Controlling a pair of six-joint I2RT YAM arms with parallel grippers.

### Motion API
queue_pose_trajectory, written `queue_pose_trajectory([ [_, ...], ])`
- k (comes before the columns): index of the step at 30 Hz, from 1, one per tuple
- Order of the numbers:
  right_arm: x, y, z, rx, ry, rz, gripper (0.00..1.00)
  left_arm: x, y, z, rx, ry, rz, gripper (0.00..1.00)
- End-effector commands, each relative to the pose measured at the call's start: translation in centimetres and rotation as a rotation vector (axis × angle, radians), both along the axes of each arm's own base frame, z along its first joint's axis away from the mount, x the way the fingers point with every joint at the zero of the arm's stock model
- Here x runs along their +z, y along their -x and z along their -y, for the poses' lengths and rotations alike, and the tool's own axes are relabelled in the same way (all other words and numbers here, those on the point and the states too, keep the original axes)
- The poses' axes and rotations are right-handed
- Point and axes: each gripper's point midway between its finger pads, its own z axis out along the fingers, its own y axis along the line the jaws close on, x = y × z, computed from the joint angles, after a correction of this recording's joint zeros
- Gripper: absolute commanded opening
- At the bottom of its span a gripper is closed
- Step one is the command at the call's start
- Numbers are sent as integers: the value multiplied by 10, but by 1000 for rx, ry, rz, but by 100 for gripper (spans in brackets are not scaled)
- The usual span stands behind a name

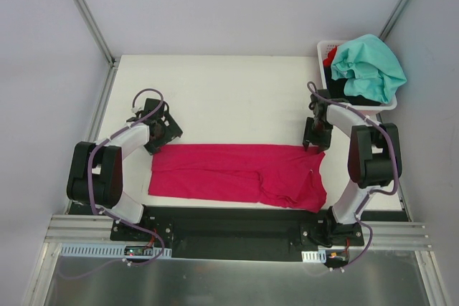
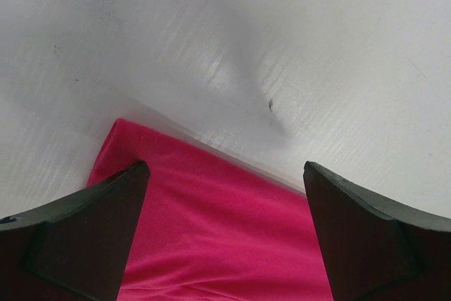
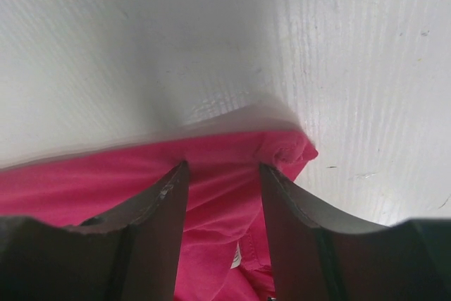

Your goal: Fold and stack the t-shirts

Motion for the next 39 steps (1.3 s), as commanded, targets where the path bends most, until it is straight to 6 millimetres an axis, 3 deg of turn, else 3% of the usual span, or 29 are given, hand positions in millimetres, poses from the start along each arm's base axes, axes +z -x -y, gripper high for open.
queue_pose_trajectory([
  [1, 32, -20, -12, 32, -69, 130, 48, 2, 4, -13, 3, -64, -13, 93],
  [4, 62, -29, -25, 81, -114, 204, 49, 10, 1, -12, -7, -60, 8, 93],
  [8, 107, -31, -51, 143, -199, 277, 51, 35, -10, -7, -57, -80, 88, 95],
  [11, 134, -19, -67, 191, -235, 292, 53, 59, -11, -1, -97, -92, 135, 96],
  [14, 136, 6, -87, 228, -288, 254, 55, 75, -5, 10, -153, -103, 127, 99],
  [15, 135, 14, -92, 229, -302, 243, 55, 78, -2, 14, -170, -104, 123, 99],
  [16, 119, 31, -98, 228, -316, 194, 55, 80, 1, 19, -200, -101, 116, 99],
  [18, 119, 45, -115, 253, -357, 223, 55, 81, 12, 35, -262, -92, 104, 99],
  [20, 101, 66, -118, 237, -353, 185, 55, 79, 23, 53, -341, -73, 95, 99],
  [21, 100, 72, -121, 251, -350, 192, 56, 76, 31, 68, -399, -67, 86, 99],
  [24, 83, 85, -118, 222, -329, 164, 56, 50, 55, 82, -446, -49, 0, 99],
  [28, 60, 95, -103, 200, -204, 105, 56, 12, 82, 57, -377, -160, -126, 99],
  [34, 38, 103, -89, 208, 10, 46, 55, 6, 92, 27, -272, -285, -124, 99],
  [39, 24, 103, -91, 220, 79, 8, 55, 1, 93, 21, -250, -307, -127, 99],
])
